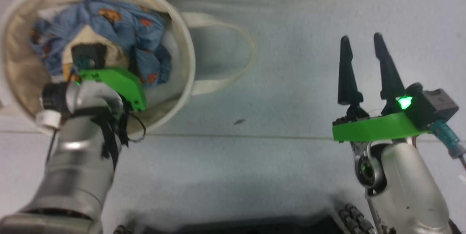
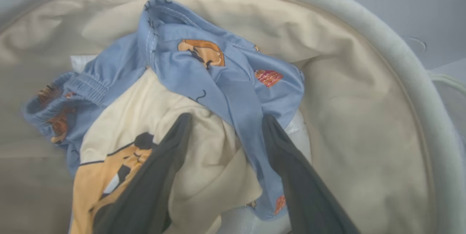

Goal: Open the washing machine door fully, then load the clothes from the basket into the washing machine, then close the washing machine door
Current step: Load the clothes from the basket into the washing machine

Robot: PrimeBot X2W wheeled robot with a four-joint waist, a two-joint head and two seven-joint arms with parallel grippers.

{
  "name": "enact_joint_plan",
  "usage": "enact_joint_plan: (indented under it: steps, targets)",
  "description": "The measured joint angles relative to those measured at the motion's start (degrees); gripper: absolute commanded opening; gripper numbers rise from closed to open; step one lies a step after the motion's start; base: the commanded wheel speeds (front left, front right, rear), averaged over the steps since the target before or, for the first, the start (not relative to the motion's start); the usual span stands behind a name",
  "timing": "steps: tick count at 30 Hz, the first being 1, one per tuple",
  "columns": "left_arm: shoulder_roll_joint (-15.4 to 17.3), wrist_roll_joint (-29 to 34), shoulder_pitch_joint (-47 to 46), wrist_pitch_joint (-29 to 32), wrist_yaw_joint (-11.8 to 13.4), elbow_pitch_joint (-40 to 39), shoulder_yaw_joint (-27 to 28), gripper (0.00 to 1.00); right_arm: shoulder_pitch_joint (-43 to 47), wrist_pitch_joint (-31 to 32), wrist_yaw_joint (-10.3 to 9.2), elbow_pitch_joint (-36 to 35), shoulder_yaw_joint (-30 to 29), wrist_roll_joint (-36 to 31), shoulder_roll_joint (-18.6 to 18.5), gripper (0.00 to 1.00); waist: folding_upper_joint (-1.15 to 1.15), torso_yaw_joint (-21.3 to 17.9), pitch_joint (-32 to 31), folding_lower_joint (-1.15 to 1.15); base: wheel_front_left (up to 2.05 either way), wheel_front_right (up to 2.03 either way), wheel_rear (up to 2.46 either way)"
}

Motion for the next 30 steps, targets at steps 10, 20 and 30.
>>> enact_joint_plan:
  steps: [10,20,30]
  targets:
    - [3.53,-0.35,-6.01,4.94,3.48,1.34,0.34,1.0,-2.31,0.0,0.0,-0.56,-0.13,1.1,-0.02,1.0,0.0,-3.44,7.7,-0.01,0.0,0.0,0.0]
    - [3.86,-2.22,-7.69,6.22,2.96,1.68,0.77,0.0,-3.44,0.0,0.0,-0.9,-0.16,1.1,-0.02,1.0,0.0,-3.82,9.27,-0.01,0.0,0.0,0.0]
    - [3.92,-2.59,0.01,-1.79,0.38,-5.45,0.48,0.0,-3.26,0.0,0.0,1.76,1.19,1.63,-0.03,1.0,0.0,-2.56,2.41,-0.02,0.0,0.0,0.0]
